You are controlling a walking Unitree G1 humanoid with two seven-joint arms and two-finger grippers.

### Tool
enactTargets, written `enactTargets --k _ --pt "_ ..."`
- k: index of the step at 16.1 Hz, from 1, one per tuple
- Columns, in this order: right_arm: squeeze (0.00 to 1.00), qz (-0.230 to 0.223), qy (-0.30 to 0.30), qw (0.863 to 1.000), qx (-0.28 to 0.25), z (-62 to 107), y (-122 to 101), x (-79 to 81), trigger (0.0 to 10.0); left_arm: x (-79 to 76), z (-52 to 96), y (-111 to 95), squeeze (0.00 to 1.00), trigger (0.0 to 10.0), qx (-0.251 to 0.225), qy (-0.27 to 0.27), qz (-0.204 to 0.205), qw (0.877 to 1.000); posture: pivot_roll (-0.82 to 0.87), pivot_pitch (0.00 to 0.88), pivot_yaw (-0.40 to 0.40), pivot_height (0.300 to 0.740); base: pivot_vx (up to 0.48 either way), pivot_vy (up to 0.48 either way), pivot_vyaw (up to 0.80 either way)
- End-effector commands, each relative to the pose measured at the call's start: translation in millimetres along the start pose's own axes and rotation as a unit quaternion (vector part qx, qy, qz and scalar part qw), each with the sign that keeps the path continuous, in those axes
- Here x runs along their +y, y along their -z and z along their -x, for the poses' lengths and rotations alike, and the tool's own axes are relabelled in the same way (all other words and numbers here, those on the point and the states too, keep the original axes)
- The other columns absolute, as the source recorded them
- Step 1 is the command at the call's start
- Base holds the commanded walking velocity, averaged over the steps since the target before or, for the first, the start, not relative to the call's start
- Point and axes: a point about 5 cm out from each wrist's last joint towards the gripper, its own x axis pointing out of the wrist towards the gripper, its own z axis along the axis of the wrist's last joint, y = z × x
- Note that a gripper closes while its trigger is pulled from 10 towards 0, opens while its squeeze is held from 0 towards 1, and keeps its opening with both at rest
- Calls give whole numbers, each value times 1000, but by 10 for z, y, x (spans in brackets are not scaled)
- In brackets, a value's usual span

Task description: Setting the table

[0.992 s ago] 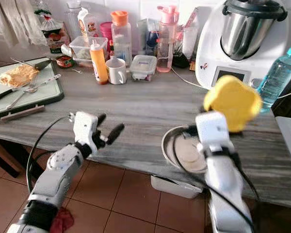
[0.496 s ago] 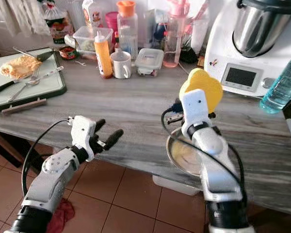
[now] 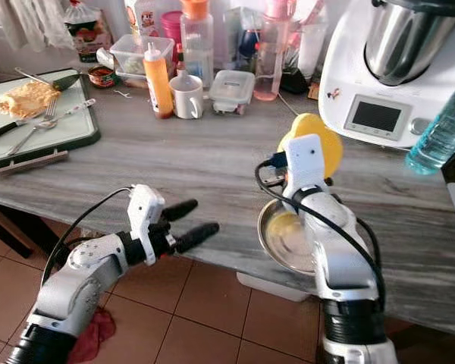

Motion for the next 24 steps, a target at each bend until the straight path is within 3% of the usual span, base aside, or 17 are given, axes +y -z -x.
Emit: enactTargets --k 1,6,9,13,18,20,22,24 --pt "0 -11 -16 1000 0 -29 -46 56 10000 -50 -9 -25 0 10000 8 30 -2 1000 50 105 -16 740 0 0 0" --pt "0 -73 -53 995 33 -106 -65 306 10000 -64 2 -37 0 10000 26 62 4 998 49 107 -14 740 0 0 0" --pt "0 -16 -85 995 55 -85 -21 418 10000 -83 2 -33 0 10000 29 69 5 997 49 107 -16 740 0 0 0" --pt "0 76 -81 992 53 -66 -12 340 10000 -137 -28 26 0 10000 36 77 13 996 36 101 -18 740 0 0 0" --pt "0 128 -115 984 45 -58 1 335 10000 -143 -42 56 0 10000 41 76 17 996 37 97 -17 740 0 0 0" --pt "0 151 -148 976 54 -46 -26 266 10000 -138 -46 67 0 10000 45 75 14 996 38 94 -16 740 0 0 0" --pt "0 202 -183 958 87 18 52 162 10000 -143 -45 76 0 10000 48 77 16 996 38 92 -16 740 0 0 0" --pt "0 215 -209 948 104 72 86 126 10000 -152 -44 82 0 10000 49 78 17 996 38 93 -20 740 0 0 0"
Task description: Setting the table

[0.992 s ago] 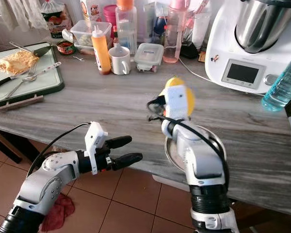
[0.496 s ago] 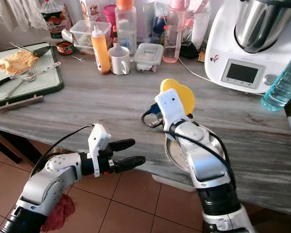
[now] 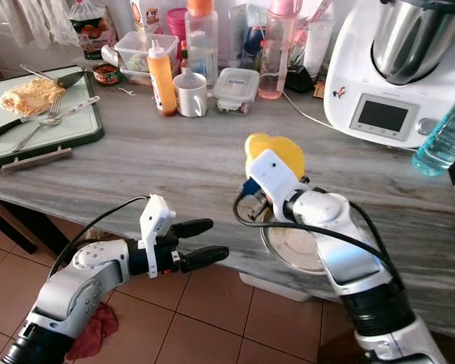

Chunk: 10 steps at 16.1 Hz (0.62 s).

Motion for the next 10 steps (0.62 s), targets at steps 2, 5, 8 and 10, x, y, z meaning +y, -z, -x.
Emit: enactTargets --k 2,5,8,10 --pt "0 29 -38 999 5 76 19 14 10000 -18 2 13 0 10000 11 0 -5 1000 37 94 -19 740 0 0 0" --pt "0 73 -79 994 35 157 92 -46 10000 -16 -4 23 0 10000 13 1 0 1000 37 99 -14 740 0 0 0" --pt "0 96 -82 991 46 162 98 -115 10000 -26 -17 36 0 10000 18 5 -1 1000 34 104 -10 740 0 0 0" --pt "0 111 -80 989 58 159 136 -141 10000 -29 -14 40 0 10000 19 5 0 1000 36 106 -11 740 0 0 0"
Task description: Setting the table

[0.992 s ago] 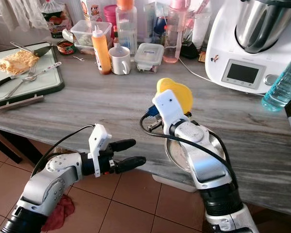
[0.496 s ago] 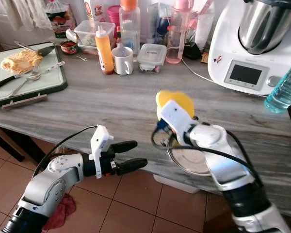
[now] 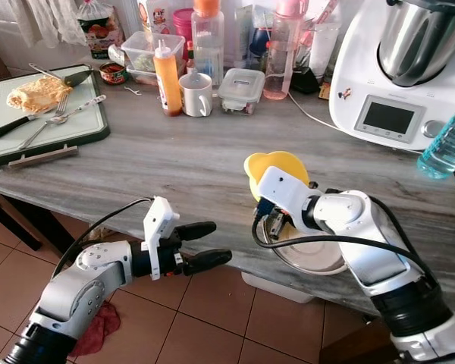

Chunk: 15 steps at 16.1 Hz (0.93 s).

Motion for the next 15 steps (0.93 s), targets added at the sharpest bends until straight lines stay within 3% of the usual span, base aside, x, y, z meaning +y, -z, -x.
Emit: enactTargets --k 1,6,10,15 --pt "0 15 -1 1000 9 1 15 -19 10000 -13 7 20 0 10000 13 -2 -4 1000 37 106 -13 740 0 0 0" --pt "0 44 38 998 4 15 47 -207 10000 -32 18 32 0 10000 17 -2 -3 1000 42 112 -12 740 0 0 0" --pt "0 59 41 997 -13 21 -43 -255 10000 -46 18 18 0 10000 16 -3 -5 1000 46 112 -14 740 0 0 0" --pt "0 54 46 996 -52 -158 -173 -254 10000 -60 29 26 0 10000 19 -1 -1 1000 48 115 -9 740 0 0 0"
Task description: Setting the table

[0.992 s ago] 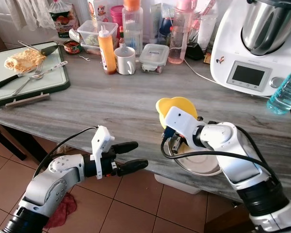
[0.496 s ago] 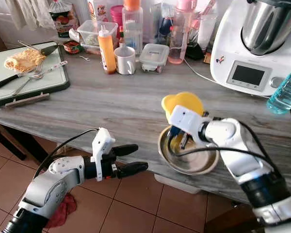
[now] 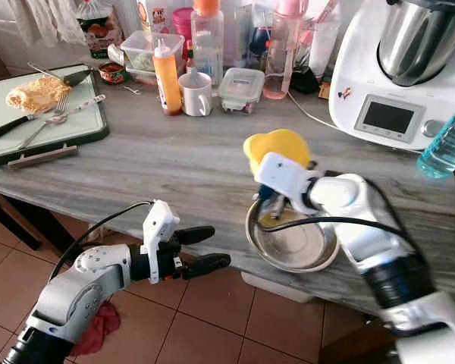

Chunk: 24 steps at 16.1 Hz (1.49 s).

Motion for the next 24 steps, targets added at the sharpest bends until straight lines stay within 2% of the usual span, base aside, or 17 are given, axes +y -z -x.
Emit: enactTargets --k 1,4,5,10,11,13,19,24 --pt "0 10 -3 1000 -17 -50 -98 -12 10000 -38 -5 1 0 10000 6 5 -6 1000 50 116 -9 740 0 0 0" --pt "0 0 -19 999 -31 -154 -133 36 10000 -51 -10 0 0 10000 8 6 -5 1000 57 122 -13 740 0 0 0" --pt "0 13 -28 999 -23 -201 -110 62 10000 -59 2 8 0 10000 10 6 -4 1000 61 124 -15 740 0 0 0" --pt "0 3 -41 999 10 -245 52 89 10000 -86 12 18 0 10000 10 5 -1 1000 65 126 -22 740 0 0 0" --pt "718 -2 -40 999 8 -249 68 81 10000 -87 14 18 0 10000 10 5 0 1000 65 126 -21 740 0 0 0" --pt "1000 -4 -39 999 9 -250 88 71 10000 -91 7 14 0 10000 10 6 0 1000 64 125 -19 740 0 0 0" --pt "1000 -4 -2 1000 1 -243 92 -27 10000 -89 4 15 0 10000 13 7 -1 1000 65 118 -15 740 0 0 0" --pt "1000 8 42 999 -26 -200 -42 -185 10000 -98 -8 28 0 10000 14 9 0 1000 66 111 -14 740 0 0 0"
